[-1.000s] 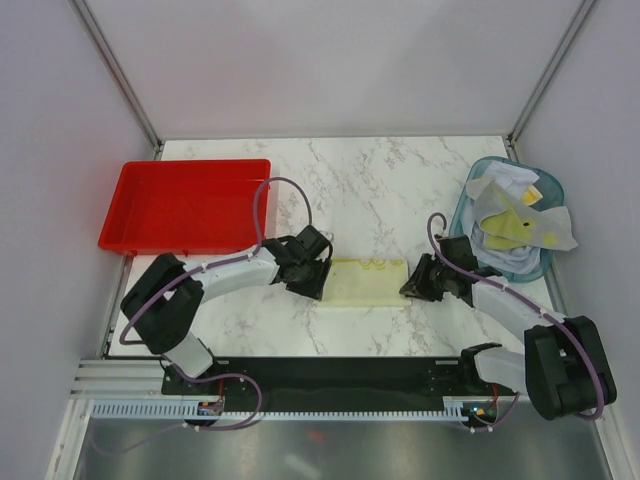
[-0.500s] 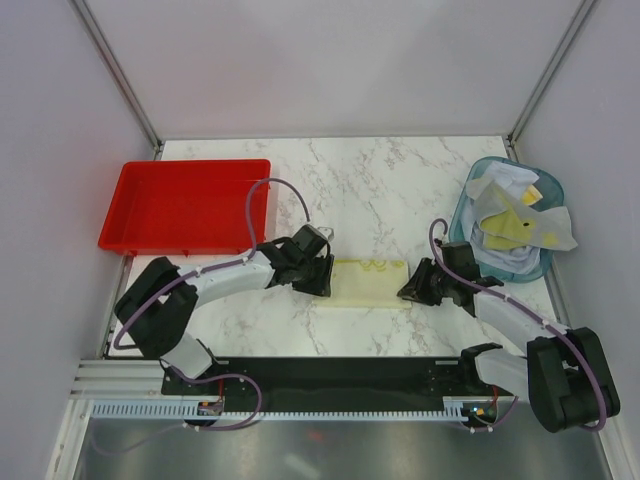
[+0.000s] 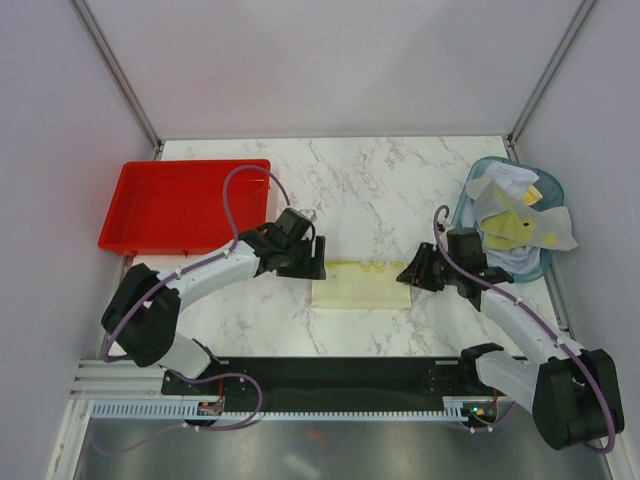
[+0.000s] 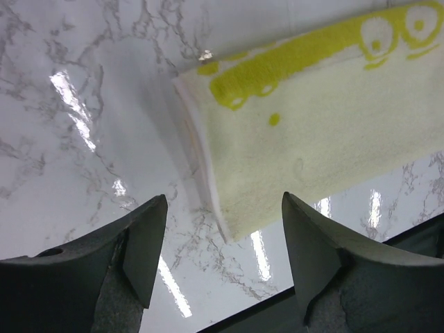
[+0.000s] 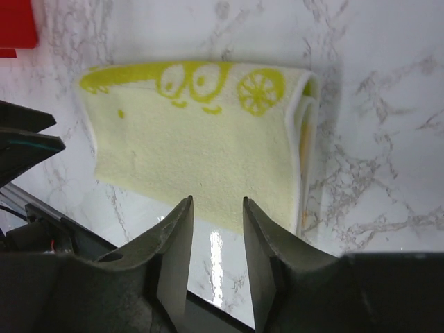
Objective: Fold and stack the towels
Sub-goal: Fold the towel, then neatly place the folded towel into the bin
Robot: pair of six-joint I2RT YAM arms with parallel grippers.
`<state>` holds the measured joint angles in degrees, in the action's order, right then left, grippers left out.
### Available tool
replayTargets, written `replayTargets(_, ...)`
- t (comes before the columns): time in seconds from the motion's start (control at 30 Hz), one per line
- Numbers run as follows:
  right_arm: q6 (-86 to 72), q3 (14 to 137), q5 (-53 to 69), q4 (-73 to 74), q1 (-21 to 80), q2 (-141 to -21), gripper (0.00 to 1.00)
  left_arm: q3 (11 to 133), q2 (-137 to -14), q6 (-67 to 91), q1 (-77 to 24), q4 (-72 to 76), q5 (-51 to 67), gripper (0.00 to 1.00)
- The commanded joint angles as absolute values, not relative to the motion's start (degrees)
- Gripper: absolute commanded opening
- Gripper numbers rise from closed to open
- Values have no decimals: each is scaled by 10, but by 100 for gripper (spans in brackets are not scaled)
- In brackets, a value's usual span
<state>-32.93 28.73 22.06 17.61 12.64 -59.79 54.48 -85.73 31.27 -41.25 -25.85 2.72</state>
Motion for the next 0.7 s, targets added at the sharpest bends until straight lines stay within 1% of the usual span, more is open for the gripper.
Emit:
replayTargets(0.0,-295,334,231,204,129,-582,44,535,-874,300,-389,-241,57,75)
replayTargets(0.03,-293,351,232,214,128,-579,51,527,-878,299,-383,-219,68,75)
replayTargets(0.07,-285,359,230,219,128,-577,52,524,-883,299,-382,-208,75,75)
replayTargets(0.1,-282,373,228,224,129,-575,57,522,-895,300,-382,-200,83,74)
replayTargets(0.17,-276,386,222,238,128,-574,61,520,-908,301,-383,-188,89,72)
replayTargets(0.3,-263,402,214,250,129,-570,70,511,-938,311,-388,-165,94,69)
replayTargets(0.53,-254,402,209,262,129,-558,73,516,-963,337,-410,-157,79,63)
replayTargets(0.67,-251,402,209,265,129,-555,73,532,-984,352,-424,-156,82,57)
